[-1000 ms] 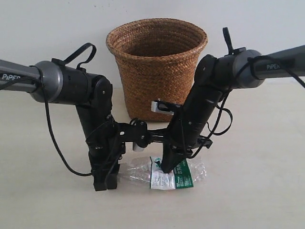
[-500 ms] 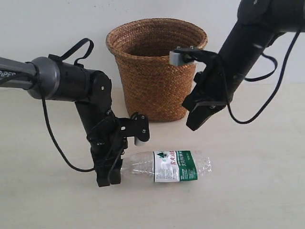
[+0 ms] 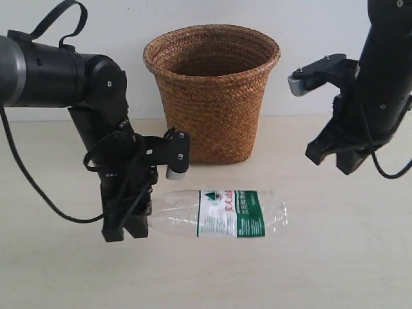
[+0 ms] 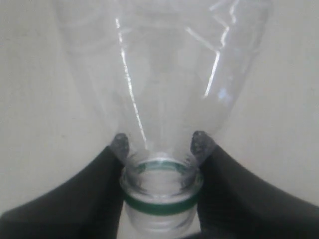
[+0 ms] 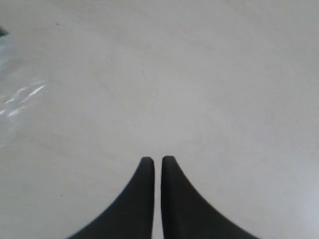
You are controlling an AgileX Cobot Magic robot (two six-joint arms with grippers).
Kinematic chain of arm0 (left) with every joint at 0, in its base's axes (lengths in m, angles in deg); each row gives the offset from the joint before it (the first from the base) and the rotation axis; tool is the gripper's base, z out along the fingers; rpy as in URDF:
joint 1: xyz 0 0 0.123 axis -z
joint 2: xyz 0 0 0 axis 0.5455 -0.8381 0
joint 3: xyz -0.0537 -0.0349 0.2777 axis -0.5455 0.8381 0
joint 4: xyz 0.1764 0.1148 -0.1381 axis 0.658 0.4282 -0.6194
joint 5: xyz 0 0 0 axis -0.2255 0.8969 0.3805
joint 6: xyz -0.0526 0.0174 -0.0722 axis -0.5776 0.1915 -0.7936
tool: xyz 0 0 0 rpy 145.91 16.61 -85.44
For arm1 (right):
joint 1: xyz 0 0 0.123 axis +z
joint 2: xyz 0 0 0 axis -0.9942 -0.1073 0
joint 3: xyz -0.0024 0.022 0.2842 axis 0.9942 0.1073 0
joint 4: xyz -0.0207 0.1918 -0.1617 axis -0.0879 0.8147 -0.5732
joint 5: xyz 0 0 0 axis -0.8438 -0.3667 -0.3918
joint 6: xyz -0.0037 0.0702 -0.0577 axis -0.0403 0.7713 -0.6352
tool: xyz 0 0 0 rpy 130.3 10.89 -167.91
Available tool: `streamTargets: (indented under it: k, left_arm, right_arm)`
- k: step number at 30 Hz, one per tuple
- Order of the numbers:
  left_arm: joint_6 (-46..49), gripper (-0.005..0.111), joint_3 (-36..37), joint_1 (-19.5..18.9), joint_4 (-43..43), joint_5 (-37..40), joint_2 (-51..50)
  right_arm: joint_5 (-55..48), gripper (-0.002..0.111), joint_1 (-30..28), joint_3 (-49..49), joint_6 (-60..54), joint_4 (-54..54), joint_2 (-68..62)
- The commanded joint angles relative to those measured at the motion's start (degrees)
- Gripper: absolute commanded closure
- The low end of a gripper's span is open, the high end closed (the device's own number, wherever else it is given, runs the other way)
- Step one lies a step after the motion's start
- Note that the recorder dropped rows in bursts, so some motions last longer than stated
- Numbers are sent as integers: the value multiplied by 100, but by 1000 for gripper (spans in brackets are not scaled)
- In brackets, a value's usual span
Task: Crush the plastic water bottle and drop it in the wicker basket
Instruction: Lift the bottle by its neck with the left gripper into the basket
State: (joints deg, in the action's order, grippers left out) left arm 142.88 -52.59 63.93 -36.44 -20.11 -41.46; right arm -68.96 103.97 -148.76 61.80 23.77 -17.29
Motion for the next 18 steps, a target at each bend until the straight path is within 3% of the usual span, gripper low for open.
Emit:
streamTargets:
  k: [1, 8, 14, 16, 18]
  left_arm:
    - [599, 103, 181, 161, 4, 271, 471]
    - [1314, 103, 34, 172, 102, 271, 1113]
    - [1325, 103, -1038, 161, 462, 81, 1122]
    - [1134, 103, -1591, 53, 673, -373, 941]
    - [-66, 103, -2062, -143, 1102, -1613, 704]
  right_arm:
    - [-45, 108, -30, 299, 391, -916, 328]
    - [142, 108, -759, 299, 388, -1023, 343]
    - [700, 108, -1207, 299, 351, -689, 343]
    - [742, 108, -1207, 299, 210, -558, 343]
    - [742, 108, -1207, 299, 77, -401, 343]
